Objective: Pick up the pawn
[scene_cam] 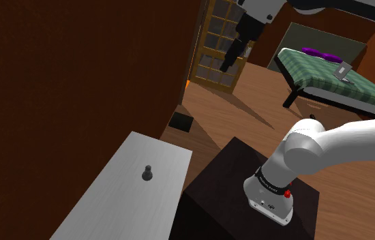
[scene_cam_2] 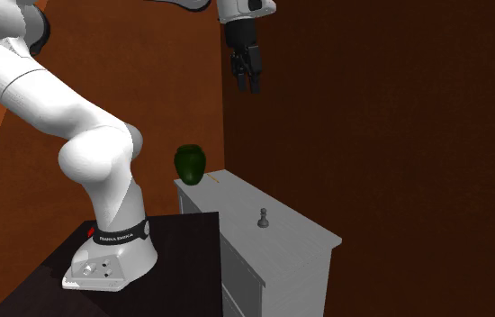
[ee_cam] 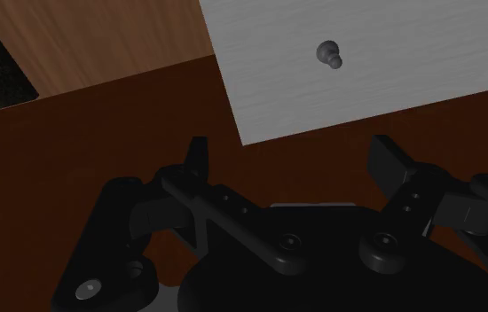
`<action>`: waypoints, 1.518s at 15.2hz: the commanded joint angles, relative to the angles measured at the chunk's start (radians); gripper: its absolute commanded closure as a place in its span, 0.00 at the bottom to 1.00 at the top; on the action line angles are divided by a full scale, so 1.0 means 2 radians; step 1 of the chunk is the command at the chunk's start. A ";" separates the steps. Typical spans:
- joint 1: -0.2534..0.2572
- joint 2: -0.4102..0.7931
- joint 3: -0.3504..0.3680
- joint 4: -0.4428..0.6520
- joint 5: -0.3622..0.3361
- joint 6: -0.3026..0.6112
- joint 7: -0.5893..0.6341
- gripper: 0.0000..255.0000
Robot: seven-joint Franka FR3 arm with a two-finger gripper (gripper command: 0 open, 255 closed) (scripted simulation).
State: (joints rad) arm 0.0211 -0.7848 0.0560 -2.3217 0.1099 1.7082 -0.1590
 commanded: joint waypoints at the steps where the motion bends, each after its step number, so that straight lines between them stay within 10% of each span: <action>1: 0.000 0.000 0.000 0.000 0.000 0.000 0.000 0.00; 23: 0.040 0.214 0.133 -0.174 0.039 0.394 0.062 0.00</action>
State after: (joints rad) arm 0.0971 -0.3969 0.2989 -2.6682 0.1896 2.4501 -0.0558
